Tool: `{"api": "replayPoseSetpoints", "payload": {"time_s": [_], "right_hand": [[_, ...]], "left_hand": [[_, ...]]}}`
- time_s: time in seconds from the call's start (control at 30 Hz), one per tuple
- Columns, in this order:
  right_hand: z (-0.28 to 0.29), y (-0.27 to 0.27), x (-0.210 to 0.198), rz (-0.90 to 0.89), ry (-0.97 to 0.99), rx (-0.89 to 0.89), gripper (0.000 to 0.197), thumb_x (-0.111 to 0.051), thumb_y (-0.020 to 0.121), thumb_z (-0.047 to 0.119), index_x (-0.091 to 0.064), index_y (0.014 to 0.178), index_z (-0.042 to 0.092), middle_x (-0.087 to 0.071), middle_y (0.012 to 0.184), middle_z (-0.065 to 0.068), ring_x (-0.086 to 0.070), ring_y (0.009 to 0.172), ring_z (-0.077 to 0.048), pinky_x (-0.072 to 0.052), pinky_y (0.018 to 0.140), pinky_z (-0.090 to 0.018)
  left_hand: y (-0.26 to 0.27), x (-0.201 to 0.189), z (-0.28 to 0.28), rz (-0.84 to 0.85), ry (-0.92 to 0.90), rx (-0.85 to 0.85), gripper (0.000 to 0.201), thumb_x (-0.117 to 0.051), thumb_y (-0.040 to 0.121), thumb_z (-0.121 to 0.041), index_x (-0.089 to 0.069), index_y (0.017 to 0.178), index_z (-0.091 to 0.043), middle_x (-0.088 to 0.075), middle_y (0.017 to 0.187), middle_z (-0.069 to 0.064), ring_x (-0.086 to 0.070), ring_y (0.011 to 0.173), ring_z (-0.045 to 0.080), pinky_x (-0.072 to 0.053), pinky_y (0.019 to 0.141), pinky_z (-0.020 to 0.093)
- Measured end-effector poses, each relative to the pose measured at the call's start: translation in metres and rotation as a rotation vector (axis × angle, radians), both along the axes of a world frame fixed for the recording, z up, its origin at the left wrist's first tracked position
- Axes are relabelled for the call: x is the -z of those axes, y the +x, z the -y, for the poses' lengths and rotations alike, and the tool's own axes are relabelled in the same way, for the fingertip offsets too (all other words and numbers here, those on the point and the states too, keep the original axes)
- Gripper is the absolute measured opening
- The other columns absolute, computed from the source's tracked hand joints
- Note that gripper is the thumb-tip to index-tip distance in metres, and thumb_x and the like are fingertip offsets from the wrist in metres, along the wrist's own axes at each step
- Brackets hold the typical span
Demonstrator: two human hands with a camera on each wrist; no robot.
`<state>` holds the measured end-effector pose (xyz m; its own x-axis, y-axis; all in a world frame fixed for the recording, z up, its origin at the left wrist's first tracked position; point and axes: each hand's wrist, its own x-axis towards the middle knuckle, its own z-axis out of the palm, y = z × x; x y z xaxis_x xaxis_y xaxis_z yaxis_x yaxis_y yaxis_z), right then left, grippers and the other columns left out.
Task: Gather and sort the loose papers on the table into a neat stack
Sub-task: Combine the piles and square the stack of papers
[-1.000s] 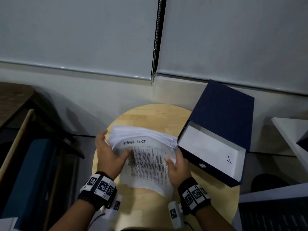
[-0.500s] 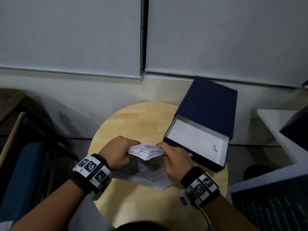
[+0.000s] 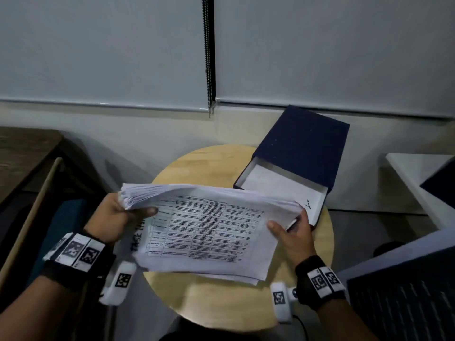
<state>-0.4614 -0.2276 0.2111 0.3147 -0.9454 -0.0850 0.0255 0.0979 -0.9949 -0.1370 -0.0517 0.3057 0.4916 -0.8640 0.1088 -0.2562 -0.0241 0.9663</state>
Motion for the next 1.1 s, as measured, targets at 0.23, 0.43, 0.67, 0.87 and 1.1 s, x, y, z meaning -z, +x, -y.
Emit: {"api": "replayPoseSetpoints", "payload": {"time_s": [0.23,0.43,0.67,0.87,1.1], "right_hand": [[-0.012,0.017,-0.014,-0.006,0.014,-0.146,0.033,-0.076,0.082,0.030,-0.068,0.110,0.015,-0.075,0.111,-0.004,-0.069,0.108,-0.022,-0.050,0.101,-0.049],[-0.028,0.036,0.010,-0.206,-0.016,-0.044,0.020,-0.070,0.089,0.018,-0.061,0.101,0.031,-0.067,0.103,0.012,-0.065,0.104,-0.017,-0.050,0.099,-0.040],[-0.051,0.066,0.114,-0.361,0.264,0.052,0.080,-0.072,0.088,0.018,-0.025,0.153,0.018,-0.039,0.154,-0.008,-0.039,0.142,-0.025,-0.036,0.109,-0.031],[-0.052,0.062,0.098,-0.330,0.149,0.172,0.043,-0.070,0.089,0.012,-0.055,0.130,0.013,-0.065,0.114,0.003,-0.064,0.099,-0.001,-0.046,0.084,-0.011],[-0.069,0.044,0.114,-0.353,0.130,0.180,0.044,-0.076,0.082,0.009,-0.055,0.116,0.027,-0.066,0.105,0.010,-0.064,0.098,-0.011,-0.052,0.090,-0.035]], "left_hand": [[0.003,0.018,-0.021,-0.160,-0.106,-0.099,0.041,-0.067,0.073,0.012,-0.075,0.095,-0.021,-0.075,0.099,0.007,-0.070,0.089,0.017,-0.057,0.081,0.035],[0.008,0.059,-0.014,0.030,0.085,-0.118,0.045,-0.086,0.064,-0.014,-0.064,0.094,-0.040,-0.070,0.078,-0.030,-0.062,0.077,-0.018,-0.052,0.079,0.017],[0.021,0.192,-0.005,0.050,0.318,-0.061,0.036,-0.067,0.062,-0.019,-0.061,0.096,-0.028,-0.070,0.094,-0.001,-0.066,0.094,0.027,-0.050,0.077,0.038],[0.035,0.196,0.008,0.039,0.241,-0.100,0.036,-0.059,0.069,-0.013,-0.068,0.104,-0.014,-0.070,0.100,0.004,-0.064,0.097,0.026,-0.050,0.084,0.034],[0.026,0.199,0.002,-0.113,0.225,0.032,0.040,-0.076,0.074,-0.004,-0.059,0.099,-0.030,-0.068,0.095,-0.005,-0.064,0.087,0.018,-0.049,0.072,0.030]]}}
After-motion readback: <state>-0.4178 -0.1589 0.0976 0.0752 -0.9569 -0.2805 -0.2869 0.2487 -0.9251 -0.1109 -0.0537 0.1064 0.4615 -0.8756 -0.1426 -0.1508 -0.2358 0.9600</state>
